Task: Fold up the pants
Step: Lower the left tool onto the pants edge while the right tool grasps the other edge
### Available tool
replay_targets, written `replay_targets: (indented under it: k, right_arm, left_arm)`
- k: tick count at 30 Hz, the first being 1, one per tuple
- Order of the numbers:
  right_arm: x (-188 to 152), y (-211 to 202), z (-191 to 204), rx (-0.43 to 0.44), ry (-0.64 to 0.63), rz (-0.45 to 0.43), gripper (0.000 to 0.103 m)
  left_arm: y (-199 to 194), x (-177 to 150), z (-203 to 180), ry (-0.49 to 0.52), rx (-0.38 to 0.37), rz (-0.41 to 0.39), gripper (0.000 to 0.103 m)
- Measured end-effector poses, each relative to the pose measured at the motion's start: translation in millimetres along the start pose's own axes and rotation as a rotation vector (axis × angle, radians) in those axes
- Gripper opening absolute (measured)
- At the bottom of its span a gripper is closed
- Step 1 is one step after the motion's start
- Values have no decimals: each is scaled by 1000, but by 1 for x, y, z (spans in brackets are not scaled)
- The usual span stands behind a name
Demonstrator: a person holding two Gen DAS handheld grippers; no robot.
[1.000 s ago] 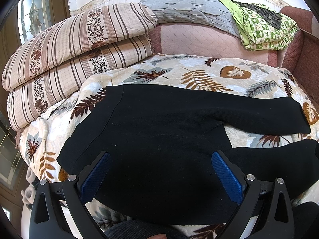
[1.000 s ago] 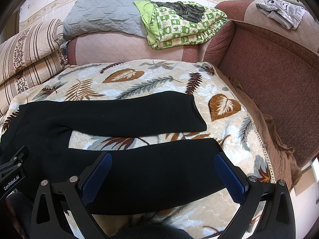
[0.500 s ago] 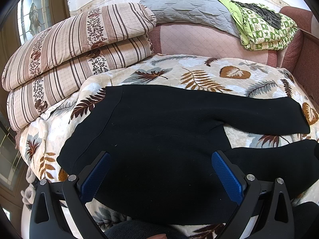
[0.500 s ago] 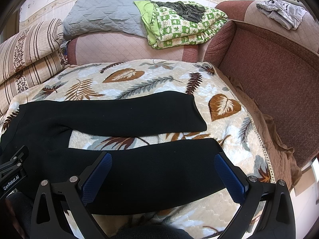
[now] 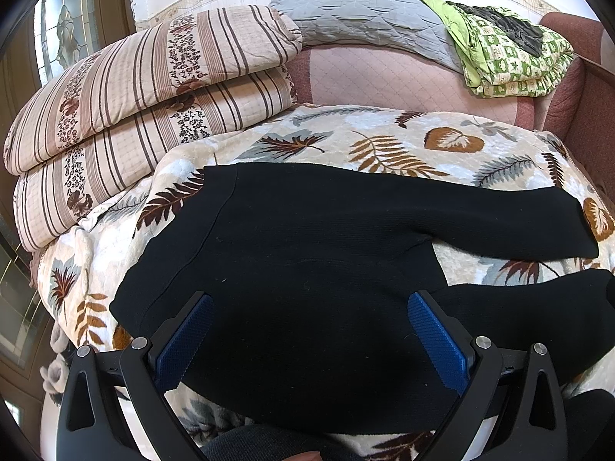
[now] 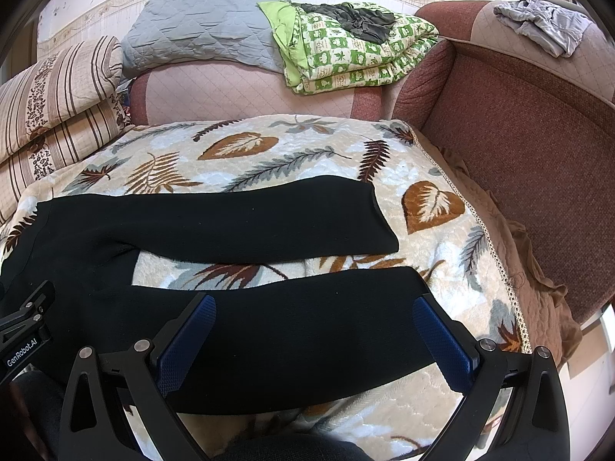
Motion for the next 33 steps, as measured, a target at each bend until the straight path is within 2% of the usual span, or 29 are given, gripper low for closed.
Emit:
replay_targets:
  k: [2, 3, 5, 7, 9, 11, 13, 15, 18, 20, 23, 26, 28, 29, 33]
  right_arm:
    - [-2, 3, 1, 17, 1, 18, 103]
    - [-2, 5, 4, 59, 4, 38, 103]
    - [1, 8, 6, 163, 16, 68, 102]
    - [10, 7, -1, 179, -7, 67, 101]
    - [33, -1, -17, 175, -60, 15, 101]
    - [56, -12, -27, 193, -112, -70, 103]
    - [79, -25, -38, 205, -205, -186, 103]
    - [91, -24, -40, 252, -289, -223, 103]
    - [89, 8, -45, 311, -354, -99, 103]
    - [85, 38, -51, 343, -328, 1, 103]
    - [86, 80, -60, 379, -235, 110, 102]
    - [91, 123, -67, 443, -93, 250, 101]
    - [97, 149, -71, 517, 36, 343, 101]
    - [101, 164, -74, 565, 119, 387, 97]
    - [106, 200, -81, 670, 322, 492, 71]
  left_arm:
    - [0, 0, 0, -3, -13, 7, 102]
    - [1, 0, -1, -9, -36, 17, 102]
    - [4, 2, 0, -34, -127, 49, 102]
    - [6, 11, 13, -49, -185, 63, 102]
    - [5, 27, 40, -42, -137, 35, 102]
    - [2, 45, 67, -31, -120, -10, 102]
    - [0, 59, 82, -13, -135, -52, 102]
    - [8, 68, 90, 39, -189, -48, 102]
    - [27, 67, 93, 71, -298, -10, 102]
    - [47, 61, 93, 75, -345, 73, 102]
    - [75, 63, 97, 86, -355, 153, 102]
    - [100, 86, 110, 111, -321, 162, 94]
    - [118, 102, 122, 91, -335, 188, 92]
    - [127, 109, 129, 76, -337, 200, 91]
    - [165, 114, 149, 23, -365, 267, 91]
Point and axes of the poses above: each gripper's, at about its wrist camera, not at the fingertips, and y roughly the way its jaws point, z to its left, x to its top, the point moved 10 cm from there along y, roughly the way its jaws point, and after that the axes turned 4 degrees about y, right-handed, at the moved point
